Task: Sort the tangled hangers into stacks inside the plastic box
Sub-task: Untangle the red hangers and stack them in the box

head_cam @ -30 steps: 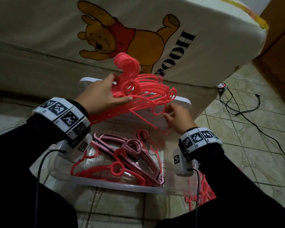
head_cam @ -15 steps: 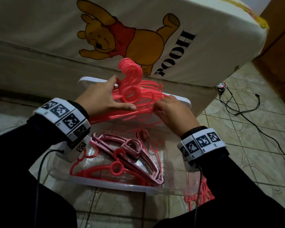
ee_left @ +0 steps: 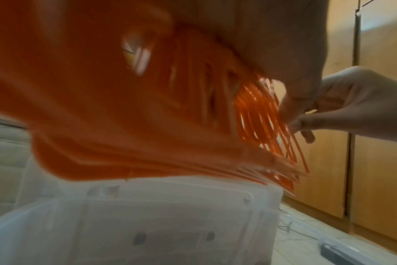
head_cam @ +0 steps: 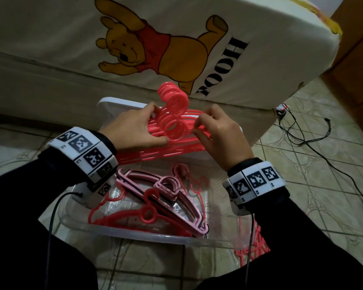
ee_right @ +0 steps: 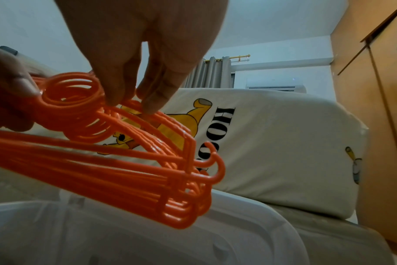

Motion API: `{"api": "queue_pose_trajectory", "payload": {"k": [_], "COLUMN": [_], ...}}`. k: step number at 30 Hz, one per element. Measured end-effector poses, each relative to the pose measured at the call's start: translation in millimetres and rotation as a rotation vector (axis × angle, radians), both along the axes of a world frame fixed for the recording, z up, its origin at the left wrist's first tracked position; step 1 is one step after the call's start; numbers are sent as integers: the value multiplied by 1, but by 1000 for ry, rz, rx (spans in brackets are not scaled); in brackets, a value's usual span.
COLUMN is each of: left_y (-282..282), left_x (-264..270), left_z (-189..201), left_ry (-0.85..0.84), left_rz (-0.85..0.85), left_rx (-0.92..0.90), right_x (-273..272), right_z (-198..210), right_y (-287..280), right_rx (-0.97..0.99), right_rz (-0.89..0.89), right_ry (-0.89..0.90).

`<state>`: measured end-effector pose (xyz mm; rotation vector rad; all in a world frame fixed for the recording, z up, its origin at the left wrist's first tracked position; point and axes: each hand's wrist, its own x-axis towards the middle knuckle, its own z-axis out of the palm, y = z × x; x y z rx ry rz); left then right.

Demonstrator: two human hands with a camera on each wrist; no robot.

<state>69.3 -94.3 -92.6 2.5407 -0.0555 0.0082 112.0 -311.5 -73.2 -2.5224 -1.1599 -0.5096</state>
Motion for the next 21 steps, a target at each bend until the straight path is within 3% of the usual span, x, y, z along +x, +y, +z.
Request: {"api": "queue_pose_trajectory", "payload": {"k": [5, 9, 14, 17, 21], "left_y": [-4, 0, 4, 4, -2], "left_x": [2, 2, 0, -1, -1], "left_z": [0, -2, -3, -1, -4], "left_ry": [62, 40, 31, 35, 25], "left_rz": [-26, -26, -22, -30, -49], "left_rx": [-2, 33, 59, 79, 71], "right_x": [2, 10, 37, 49, 50], "right_z": [-2, 0, -19, -59, -120], "right_y": [-1, -9, -30, -34, -34], "right_rx": [30, -76, -412, -603, -672], "right_rz": [-3, -65, -206, -317, -397], "right_ry": [0, -54, 346, 558, 713]}}
